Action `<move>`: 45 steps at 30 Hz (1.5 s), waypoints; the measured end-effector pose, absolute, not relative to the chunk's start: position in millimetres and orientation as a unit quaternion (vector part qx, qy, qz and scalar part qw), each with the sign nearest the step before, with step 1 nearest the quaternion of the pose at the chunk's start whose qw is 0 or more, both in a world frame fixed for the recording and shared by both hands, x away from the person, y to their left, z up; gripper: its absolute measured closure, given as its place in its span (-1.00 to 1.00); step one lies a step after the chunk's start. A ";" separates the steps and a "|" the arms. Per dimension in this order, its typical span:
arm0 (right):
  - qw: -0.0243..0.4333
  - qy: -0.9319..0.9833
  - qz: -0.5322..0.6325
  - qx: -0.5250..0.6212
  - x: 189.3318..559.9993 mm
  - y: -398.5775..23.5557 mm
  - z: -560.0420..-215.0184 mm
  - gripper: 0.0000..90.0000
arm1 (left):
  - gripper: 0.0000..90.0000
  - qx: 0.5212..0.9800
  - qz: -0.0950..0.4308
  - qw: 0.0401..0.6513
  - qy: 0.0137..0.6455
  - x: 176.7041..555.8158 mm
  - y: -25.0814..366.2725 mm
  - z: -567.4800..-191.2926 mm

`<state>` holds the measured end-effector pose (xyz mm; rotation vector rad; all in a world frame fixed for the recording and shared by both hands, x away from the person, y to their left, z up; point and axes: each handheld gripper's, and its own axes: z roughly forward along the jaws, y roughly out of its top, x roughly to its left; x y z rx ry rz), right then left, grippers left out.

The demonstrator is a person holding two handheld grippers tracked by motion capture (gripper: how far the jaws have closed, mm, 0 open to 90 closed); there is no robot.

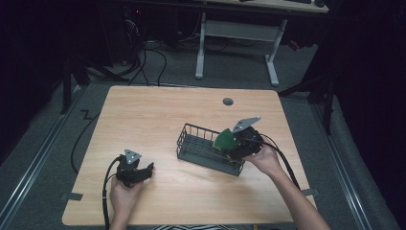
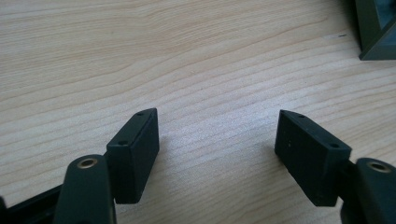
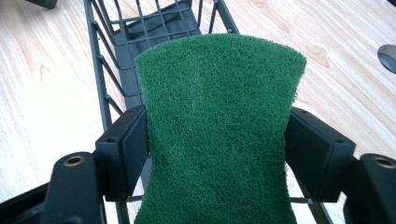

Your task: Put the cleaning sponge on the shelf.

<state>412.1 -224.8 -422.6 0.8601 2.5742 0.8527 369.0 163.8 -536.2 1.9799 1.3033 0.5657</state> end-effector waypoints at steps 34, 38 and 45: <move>0.135 0.860 0.363 0.333 408.3 -241.6 -420.6 -0.24 | -0.31 0.762 0.217 0.346 0.502 369.0 163.9 -536.3; 0.153 0.840 0.387 0.349 403.3 -255.7 -413.0 -0.17 | -0.31 0.762 0.217 0.346 0.502 369.1 163.9 -536.3; 0.179 0.801 0.406 0.401 387.1 -292.3 -413.6 -0.13 | -0.31 0.762 0.218 0.346 0.502 369.1 163.9 -536.3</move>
